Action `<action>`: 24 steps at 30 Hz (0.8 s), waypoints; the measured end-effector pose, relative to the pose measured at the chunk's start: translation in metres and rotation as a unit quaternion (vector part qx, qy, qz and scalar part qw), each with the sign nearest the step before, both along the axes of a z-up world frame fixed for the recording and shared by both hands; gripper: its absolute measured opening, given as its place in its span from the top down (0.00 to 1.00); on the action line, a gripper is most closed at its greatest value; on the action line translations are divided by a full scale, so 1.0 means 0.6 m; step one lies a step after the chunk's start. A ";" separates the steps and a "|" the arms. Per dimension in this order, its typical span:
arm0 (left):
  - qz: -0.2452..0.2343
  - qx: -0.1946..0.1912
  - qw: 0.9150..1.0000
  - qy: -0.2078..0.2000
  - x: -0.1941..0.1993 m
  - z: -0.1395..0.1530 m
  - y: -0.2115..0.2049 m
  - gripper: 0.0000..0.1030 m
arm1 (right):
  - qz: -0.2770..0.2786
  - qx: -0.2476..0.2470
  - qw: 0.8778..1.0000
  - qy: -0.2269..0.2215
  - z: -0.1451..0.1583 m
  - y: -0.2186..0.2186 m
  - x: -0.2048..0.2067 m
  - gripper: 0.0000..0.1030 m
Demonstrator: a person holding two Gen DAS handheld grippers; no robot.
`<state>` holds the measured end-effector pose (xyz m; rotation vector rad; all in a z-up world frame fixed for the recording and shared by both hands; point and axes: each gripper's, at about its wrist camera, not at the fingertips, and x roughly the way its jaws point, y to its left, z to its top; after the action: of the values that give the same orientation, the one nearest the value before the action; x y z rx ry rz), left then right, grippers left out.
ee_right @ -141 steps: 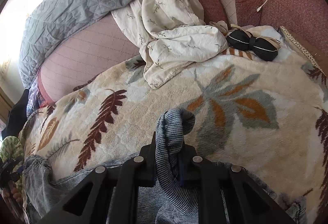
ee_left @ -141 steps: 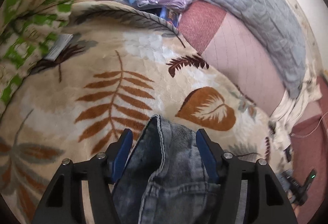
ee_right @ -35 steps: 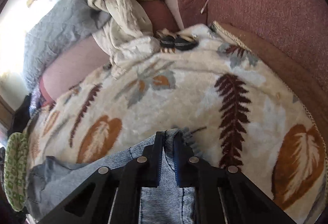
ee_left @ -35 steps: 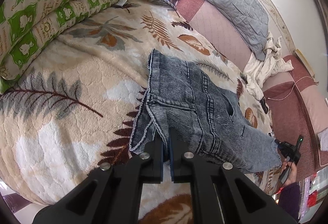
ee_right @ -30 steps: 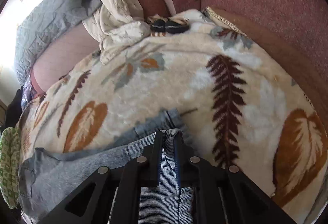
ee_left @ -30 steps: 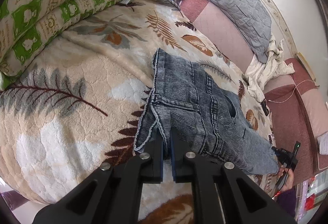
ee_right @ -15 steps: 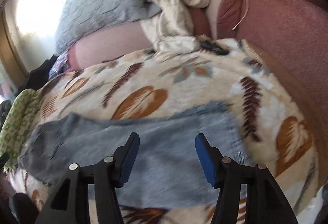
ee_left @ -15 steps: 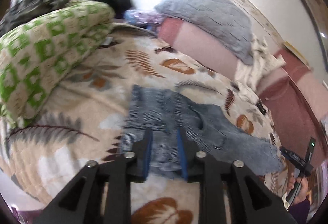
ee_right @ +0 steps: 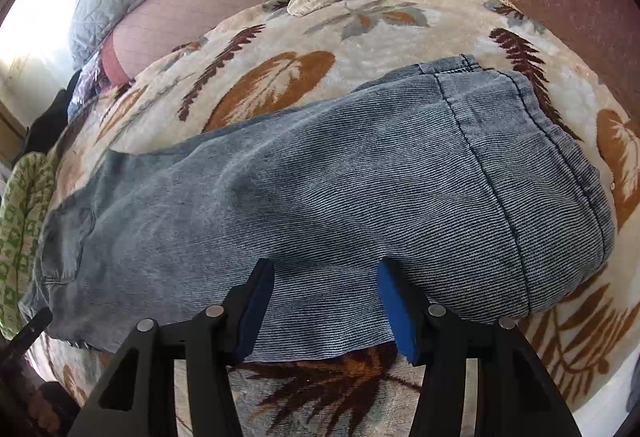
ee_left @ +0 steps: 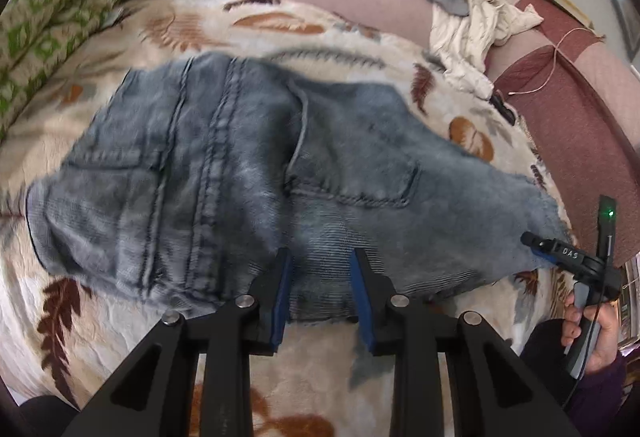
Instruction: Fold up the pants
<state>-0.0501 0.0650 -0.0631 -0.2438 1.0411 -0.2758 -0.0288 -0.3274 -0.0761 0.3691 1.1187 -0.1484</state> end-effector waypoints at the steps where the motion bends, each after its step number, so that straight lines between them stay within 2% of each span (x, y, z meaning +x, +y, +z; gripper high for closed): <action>1: -0.001 -0.001 1.000 0.005 -0.002 -0.006 0.003 0.70 | 0.005 -0.010 1.000 0.003 -0.001 0.004 0.001 0.45; 7: -0.015 0.007 1.000 -0.013 -0.014 -0.020 0.001 0.68 | 0.037 -0.078 0.996 0.019 -0.010 0.038 0.006 0.43; 11: -0.020 0.021 0.999 -0.013 -0.011 -0.016 -0.004 0.68 | 0.042 -0.090 0.995 0.018 -0.010 0.044 0.007 0.41; 15: -0.026 0.040 0.999 -0.020 -0.012 0.008 -0.013 0.69 | 0.044 -0.088 0.995 0.010 -0.003 0.047 0.005 0.37; 17: -0.034 0.054 0.997 -0.041 -0.016 0.026 -0.022 0.65 | 0.042 -0.086 0.995 -0.001 0.006 0.048 0.003 0.37; 19: -0.040 0.066 0.995 -0.065 -0.013 0.046 -0.033 0.52 | 0.040 -0.088 0.995 -0.020 0.019 0.050 0.005 0.37; 20: -0.043 0.066 0.994 -0.072 -0.010 0.052 -0.038 0.49 | 0.041 -0.089 0.995 -0.030 0.027 0.052 0.007 0.37; 24: -0.058 0.055 0.994 -0.079 0.025 0.066 -0.067 0.48 | 0.060 -0.094 0.992 -0.063 0.053 0.079 0.032 0.37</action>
<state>-0.0354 0.0251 -0.0238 -0.0606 0.9116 -0.3368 -0.0095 -0.2802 -0.0441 0.1416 0.9905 -0.1220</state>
